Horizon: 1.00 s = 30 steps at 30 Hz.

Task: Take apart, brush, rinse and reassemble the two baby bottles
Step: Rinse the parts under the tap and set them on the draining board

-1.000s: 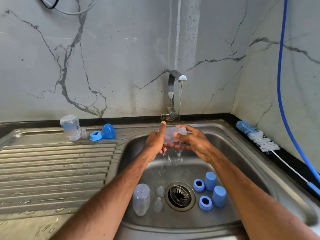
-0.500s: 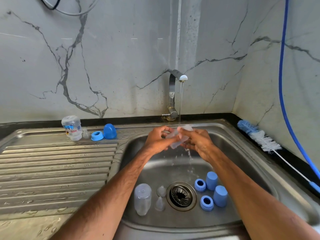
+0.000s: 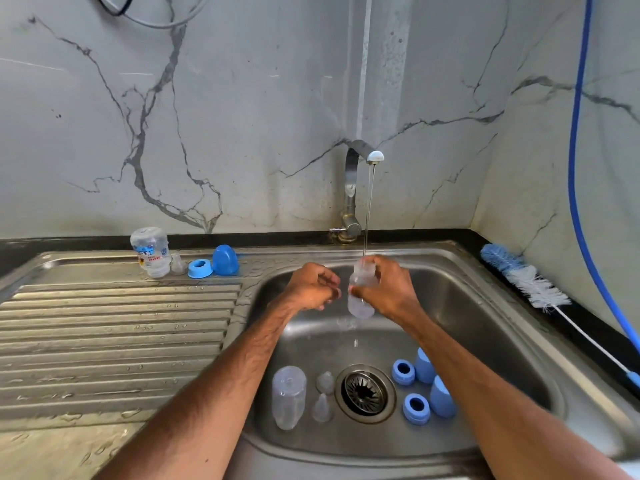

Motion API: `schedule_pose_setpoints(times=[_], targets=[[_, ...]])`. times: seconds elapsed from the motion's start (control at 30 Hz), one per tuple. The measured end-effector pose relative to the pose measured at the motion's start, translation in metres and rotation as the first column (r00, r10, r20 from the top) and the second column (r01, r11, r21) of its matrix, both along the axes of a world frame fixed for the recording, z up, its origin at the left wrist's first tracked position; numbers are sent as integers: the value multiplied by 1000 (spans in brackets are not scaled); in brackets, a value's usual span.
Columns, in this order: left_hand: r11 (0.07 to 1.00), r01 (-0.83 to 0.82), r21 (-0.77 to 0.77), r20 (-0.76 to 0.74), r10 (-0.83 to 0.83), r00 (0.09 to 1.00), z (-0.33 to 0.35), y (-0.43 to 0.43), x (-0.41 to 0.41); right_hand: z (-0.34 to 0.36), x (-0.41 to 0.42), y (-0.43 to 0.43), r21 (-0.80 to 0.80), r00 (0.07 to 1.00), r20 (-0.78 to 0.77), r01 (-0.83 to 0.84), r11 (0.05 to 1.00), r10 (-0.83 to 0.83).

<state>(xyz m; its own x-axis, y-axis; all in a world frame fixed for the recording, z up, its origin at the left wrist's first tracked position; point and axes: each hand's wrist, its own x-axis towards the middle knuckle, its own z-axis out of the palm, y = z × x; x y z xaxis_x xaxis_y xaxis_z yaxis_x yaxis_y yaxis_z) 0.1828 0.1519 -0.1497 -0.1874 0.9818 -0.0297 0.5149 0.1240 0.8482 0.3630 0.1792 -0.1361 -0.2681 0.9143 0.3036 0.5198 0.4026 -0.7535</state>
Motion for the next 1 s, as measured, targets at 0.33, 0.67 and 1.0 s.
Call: schedule_pose_setpoints(times=[0.33, 0.67, 1.0], targets=[[953, -277, 124, 229, 245, 942, 1, 26, 9, 5, 7, -5, -742, 794, -561, -355, 570, -236], [936, -333, 111, 693, 167, 701, 31, 54, 45, 16, 12, 1, -707, 644, -707, -635, 312, -292], [966, -89, 241, 295, 14, 955, 53, 53, 39, 14, 12, 4, -714, 674, -695, -606, 351, -251]])
